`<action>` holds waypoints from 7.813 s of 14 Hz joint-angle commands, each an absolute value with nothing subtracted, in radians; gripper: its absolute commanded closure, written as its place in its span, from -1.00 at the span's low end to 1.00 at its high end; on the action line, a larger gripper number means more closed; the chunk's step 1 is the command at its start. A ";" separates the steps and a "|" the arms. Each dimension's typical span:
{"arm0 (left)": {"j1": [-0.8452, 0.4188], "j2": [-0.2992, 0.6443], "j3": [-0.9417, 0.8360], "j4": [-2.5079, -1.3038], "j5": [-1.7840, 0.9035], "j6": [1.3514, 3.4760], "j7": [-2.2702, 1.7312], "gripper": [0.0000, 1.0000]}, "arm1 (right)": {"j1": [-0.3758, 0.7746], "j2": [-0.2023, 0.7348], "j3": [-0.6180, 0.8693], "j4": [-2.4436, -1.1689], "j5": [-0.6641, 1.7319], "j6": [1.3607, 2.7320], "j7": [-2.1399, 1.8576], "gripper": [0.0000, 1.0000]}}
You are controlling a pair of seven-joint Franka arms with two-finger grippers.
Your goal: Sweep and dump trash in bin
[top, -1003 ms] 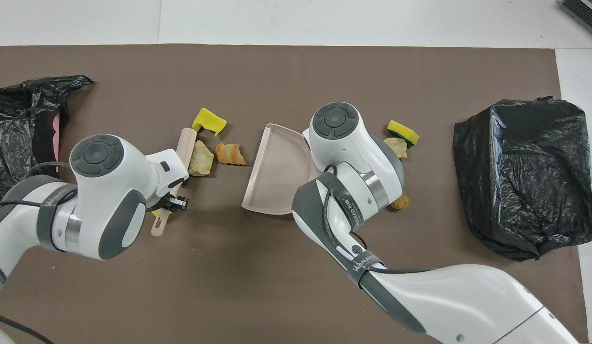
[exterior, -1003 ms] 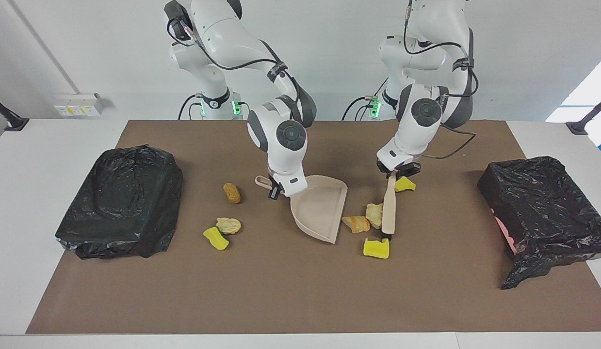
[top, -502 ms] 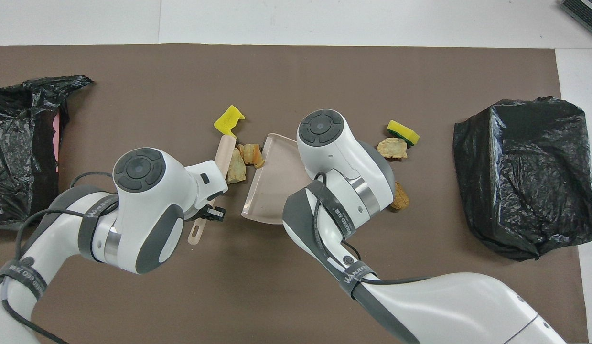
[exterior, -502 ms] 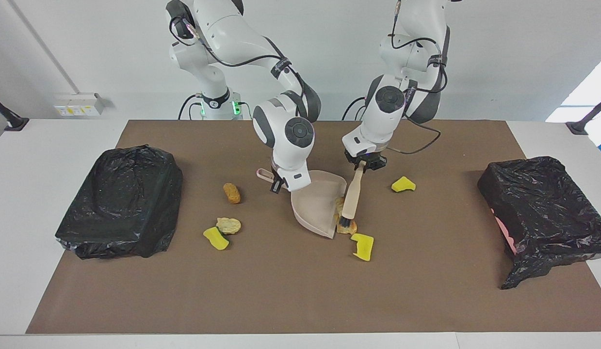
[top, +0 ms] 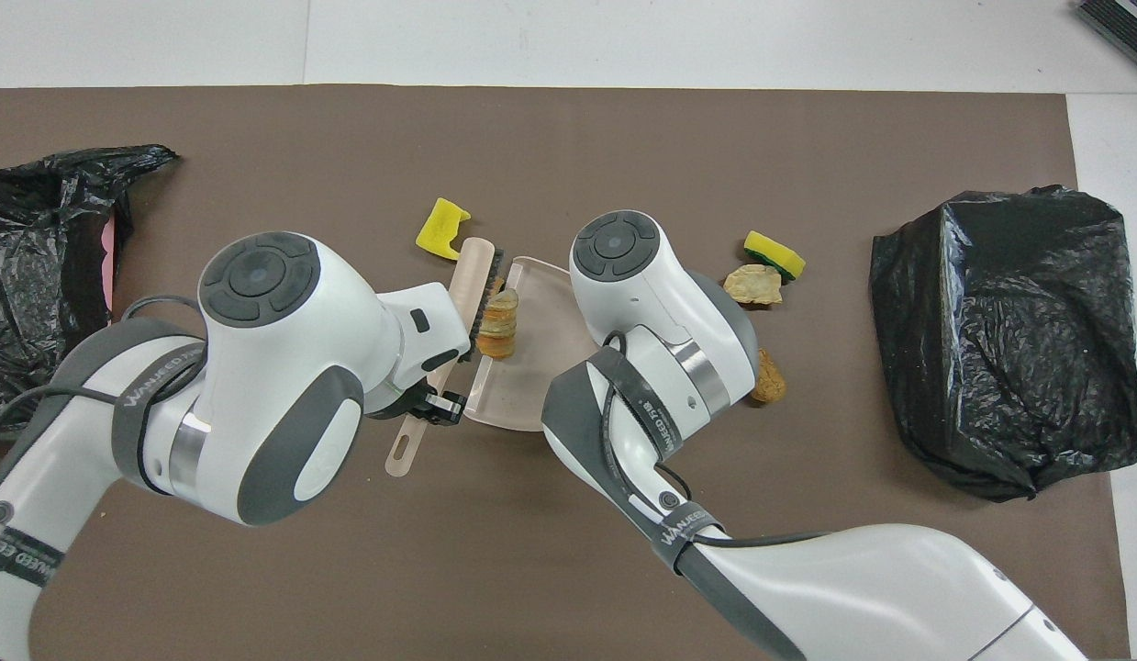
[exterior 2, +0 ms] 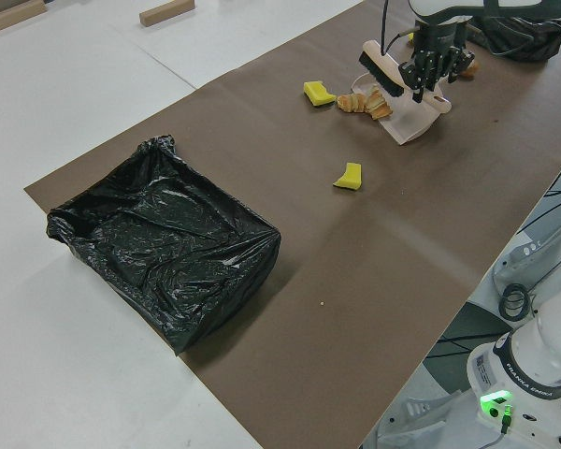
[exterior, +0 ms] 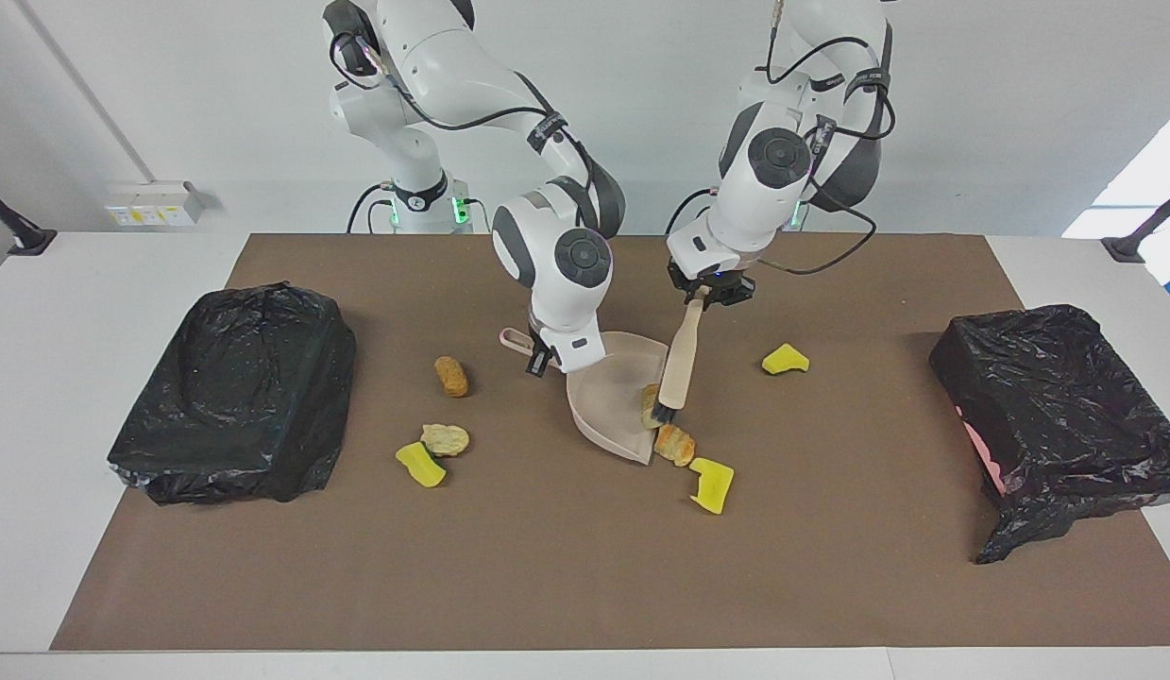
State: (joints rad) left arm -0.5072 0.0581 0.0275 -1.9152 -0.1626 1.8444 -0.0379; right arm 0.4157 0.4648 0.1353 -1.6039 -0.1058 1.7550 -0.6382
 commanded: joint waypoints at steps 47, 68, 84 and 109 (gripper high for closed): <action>-0.393 -0.178 0.034 -2.307 0.011 1.646 -0.801 1.00 | 0.434 0.437 0.144 -1.631 -0.137 1.769 -0.788 1.00; -0.627 -0.051 0.026 -2.274 -0.235 1.914 -0.319 1.00 | 0.448 0.431 0.144 -1.632 -0.137 1.761 -0.753 1.00; -0.532 -0.113 -0.009 -2.174 -0.146 1.718 -0.552 1.00 | 0.304 0.284 0.143 -1.631 -0.080 1.759 -0.663 1.00; -1.126 -0.176 -0.031 -2.471 -0.377 2.187 -0.956 1.00 | -0.400 0.193 0.127 -1.697 -0.868 1.894 -1.706 1.00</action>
State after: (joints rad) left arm -1.0956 -0.1451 -0.0492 -2.4304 -0.3588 2.1293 -0.9498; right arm -0.4038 0.2074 0.1242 -1.6592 -0.7972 1.8646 -1.6539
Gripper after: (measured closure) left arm 0.727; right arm 0.678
